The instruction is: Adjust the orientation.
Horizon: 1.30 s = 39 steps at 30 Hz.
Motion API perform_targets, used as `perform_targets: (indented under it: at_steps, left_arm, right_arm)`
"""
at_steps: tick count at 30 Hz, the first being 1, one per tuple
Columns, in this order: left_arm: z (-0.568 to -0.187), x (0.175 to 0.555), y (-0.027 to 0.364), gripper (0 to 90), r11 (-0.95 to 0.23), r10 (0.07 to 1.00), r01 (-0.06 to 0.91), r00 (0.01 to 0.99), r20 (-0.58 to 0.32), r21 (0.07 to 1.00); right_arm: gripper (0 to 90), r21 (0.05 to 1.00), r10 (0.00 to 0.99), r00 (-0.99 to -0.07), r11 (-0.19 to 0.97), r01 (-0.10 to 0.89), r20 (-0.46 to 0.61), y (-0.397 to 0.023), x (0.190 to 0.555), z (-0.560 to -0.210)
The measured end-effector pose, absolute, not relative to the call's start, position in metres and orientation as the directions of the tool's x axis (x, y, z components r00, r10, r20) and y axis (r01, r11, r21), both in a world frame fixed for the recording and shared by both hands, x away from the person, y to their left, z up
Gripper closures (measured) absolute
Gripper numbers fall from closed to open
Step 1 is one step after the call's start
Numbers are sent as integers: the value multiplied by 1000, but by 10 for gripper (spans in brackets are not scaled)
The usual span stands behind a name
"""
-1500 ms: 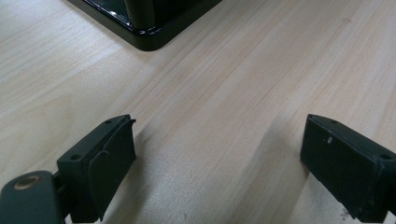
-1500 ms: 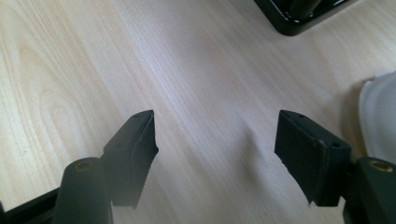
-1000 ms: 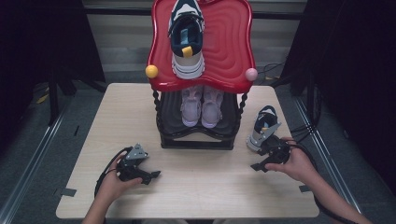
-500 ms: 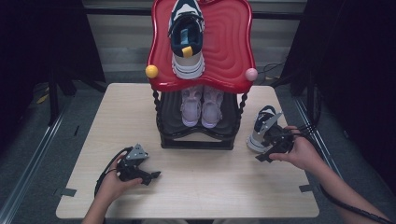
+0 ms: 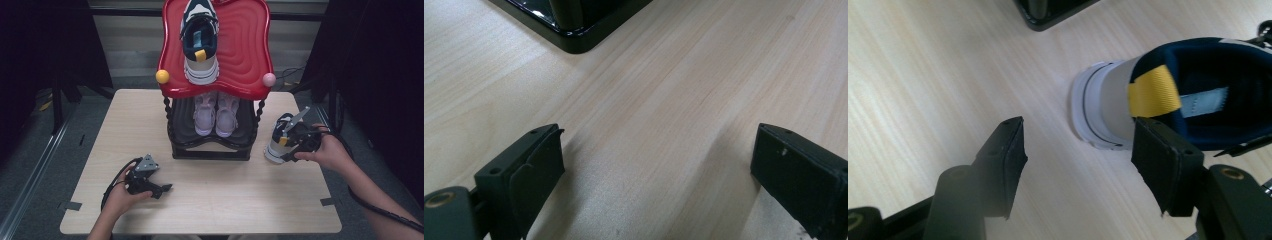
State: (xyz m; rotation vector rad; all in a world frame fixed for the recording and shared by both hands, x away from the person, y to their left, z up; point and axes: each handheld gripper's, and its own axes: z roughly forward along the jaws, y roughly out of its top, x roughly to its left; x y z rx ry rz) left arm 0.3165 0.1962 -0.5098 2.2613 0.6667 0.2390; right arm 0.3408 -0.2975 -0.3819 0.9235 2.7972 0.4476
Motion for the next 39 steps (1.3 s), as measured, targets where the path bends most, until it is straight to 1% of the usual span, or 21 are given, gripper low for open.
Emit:
perform_targets:
  at_steps: [7,10,15,18,22,24,26,30,33,36,39]
  left_arm:
    - [-510,316,196,62,-576,533,392,845,-34,717]
    - [-510,316,196,59,-578,531,389,847,-31,717]
    - [-510,316,196,55,-581,530,388,848,-30,715]
    - [-510,316,196,54,-581,529,388,848,-30,715]
    - [-510,316,196,53,-581,529,388,848,-31,715]
    - [-510,316,196,53,-581,529,388,848,-30,715]
    - [-510,316,196,53,-580,528,388,848,-32,717]
    - [-510,316,196,53,-579,529,388,848,-32,717]
    - [-510,317,196,53,-580,528,388,849,-32,717]
    - [-510,317,196,53,-588,523,383,852,-26,712]
    - [-510,317,196,53,-590,524,384,851,-24,711]
  right_arm:
    - [381,323,617,-780,762,561,-101,-300,352,-382]
    - [382,320,630,-770,754,574,-102,-301,357,-383]
    - [398,304,618,-776,768,564,-122,-301,368,-389]
    - [436,293,615,-778,773,562,-130,-299,374,-397]
    - [543,284,611,-776,781,557,-158,-298,379,-401]
    - [621,282,610,-776,781,556,-160,-298,379,-401]
    - [654,288,598,-784,790,542,-166,-299,380,-400]
    - [734,268,569,-811,810,522,-140,-295,372,-394]
    - [763,263,533,-838,831,491,-118,-291,363,-391]
    - [768,243,498,-861,853,462,-109,-288,351,-389]
    - [746,242,507,-859,844,479,-67,-289,341,-389]
